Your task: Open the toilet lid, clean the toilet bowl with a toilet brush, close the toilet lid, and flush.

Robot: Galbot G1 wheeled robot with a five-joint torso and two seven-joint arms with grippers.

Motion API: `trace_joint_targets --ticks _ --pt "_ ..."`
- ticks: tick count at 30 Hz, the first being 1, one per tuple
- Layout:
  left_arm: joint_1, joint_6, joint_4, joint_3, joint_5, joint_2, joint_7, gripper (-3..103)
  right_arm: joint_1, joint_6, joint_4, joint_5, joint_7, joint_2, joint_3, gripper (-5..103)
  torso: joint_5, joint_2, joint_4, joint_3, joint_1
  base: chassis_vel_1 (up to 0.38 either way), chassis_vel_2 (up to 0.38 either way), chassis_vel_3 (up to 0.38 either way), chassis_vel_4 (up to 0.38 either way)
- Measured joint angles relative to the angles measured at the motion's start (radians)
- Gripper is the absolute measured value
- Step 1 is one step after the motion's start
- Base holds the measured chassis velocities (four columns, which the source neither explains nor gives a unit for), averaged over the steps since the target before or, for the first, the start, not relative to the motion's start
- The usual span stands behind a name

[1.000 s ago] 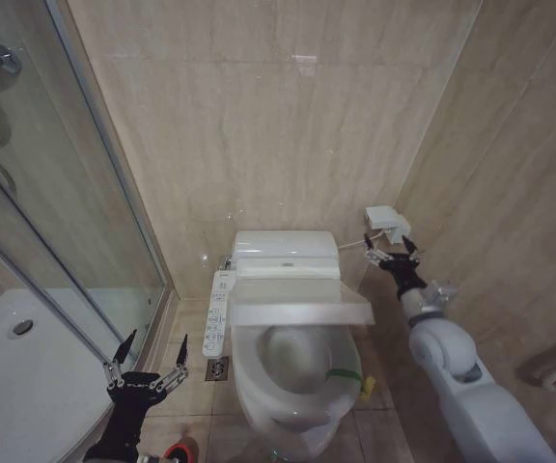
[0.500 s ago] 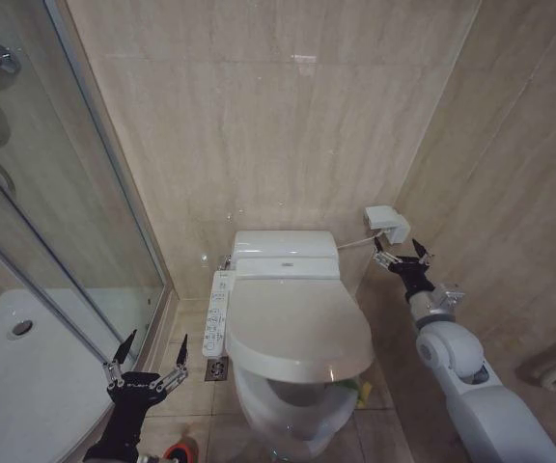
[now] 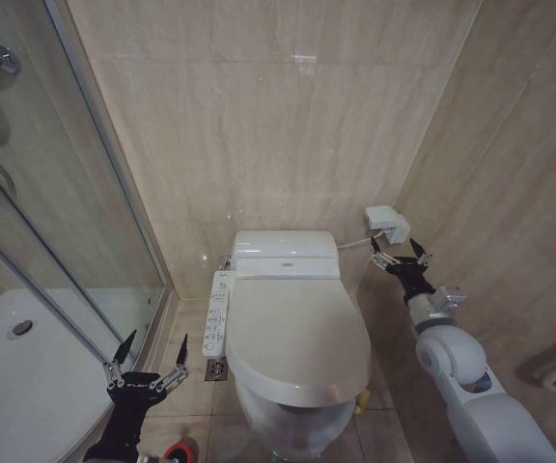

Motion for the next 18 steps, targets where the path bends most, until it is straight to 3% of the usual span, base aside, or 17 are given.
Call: trace_joint_targets --ticks 18 --pt "0.0 0.0 0.0 0.0 0.0 0.0 0.0 99 -0.02 0.034 0.002 -0.031 0.001 0.012 0.001 100 0.0001 0.0 0.0 0.0 0.0 0.013 -0.017 -0.017 0.017"
